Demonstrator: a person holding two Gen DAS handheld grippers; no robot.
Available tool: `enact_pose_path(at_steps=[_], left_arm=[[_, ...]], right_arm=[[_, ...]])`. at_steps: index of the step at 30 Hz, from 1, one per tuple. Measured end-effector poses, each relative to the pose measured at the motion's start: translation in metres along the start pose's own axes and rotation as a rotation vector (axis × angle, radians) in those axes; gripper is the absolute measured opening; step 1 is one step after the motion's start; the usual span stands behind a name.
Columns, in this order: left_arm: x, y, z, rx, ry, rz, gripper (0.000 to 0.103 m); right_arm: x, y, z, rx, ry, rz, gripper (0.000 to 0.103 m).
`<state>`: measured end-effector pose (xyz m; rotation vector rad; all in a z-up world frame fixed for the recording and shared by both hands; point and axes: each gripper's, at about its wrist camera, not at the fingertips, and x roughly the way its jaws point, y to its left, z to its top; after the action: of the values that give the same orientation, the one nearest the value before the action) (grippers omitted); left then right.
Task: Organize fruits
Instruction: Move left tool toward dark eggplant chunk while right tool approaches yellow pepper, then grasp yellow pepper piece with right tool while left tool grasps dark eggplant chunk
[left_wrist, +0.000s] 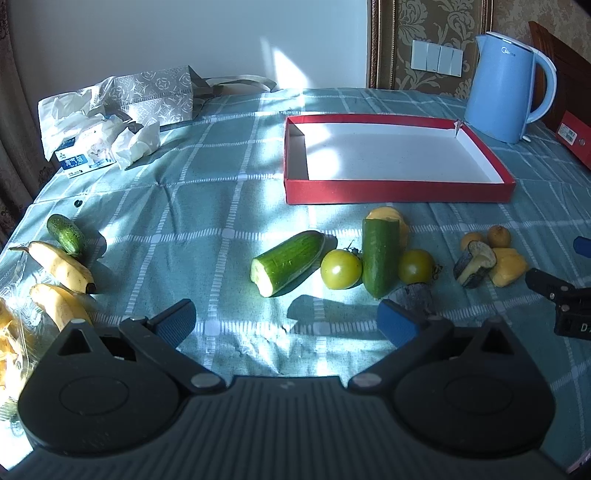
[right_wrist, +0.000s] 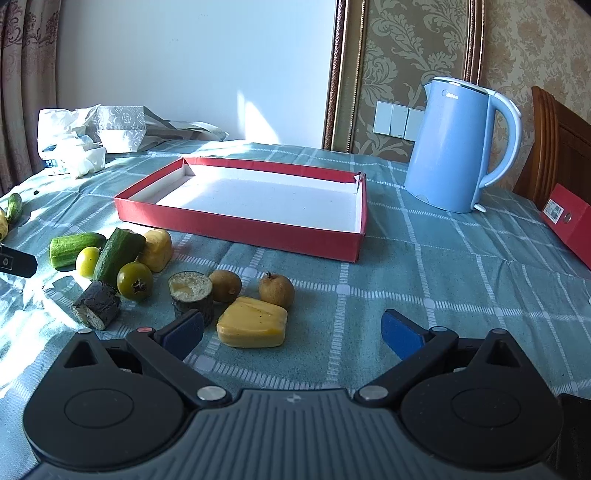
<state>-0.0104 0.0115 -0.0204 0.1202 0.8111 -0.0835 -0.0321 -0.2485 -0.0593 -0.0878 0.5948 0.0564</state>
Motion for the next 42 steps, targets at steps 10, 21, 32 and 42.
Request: enact_pose_path(at_steps=[10, 21, 32, 42], left_arm=[[0.001, -0.002, -0.008, 0.025, 0.016, 0.004, 0.103], [0.003, -0.002, -0.011, 0.019, 0.02, 0.002, 0.103], [0.006, -0.006, -0.01, 0.017, 0.022, -0.007, 0.103], [0.012, -0.034, -0.004, 0.069, -0.029, -0.039, 0.103]], right_arm=[[0.027, 0.018, 0.001, -0.032, 0.072, 0.032, 0.087], [0.048, 0.021, 0.004, -0.026, 0.115, 0.039, 0.059], [0.048, 0.022, 0.004, -0.04, 0.104, 0.052, 0.049], [0.021, 0.009, -0.001, -0.033, 0.062, 0.028, 0.049]])
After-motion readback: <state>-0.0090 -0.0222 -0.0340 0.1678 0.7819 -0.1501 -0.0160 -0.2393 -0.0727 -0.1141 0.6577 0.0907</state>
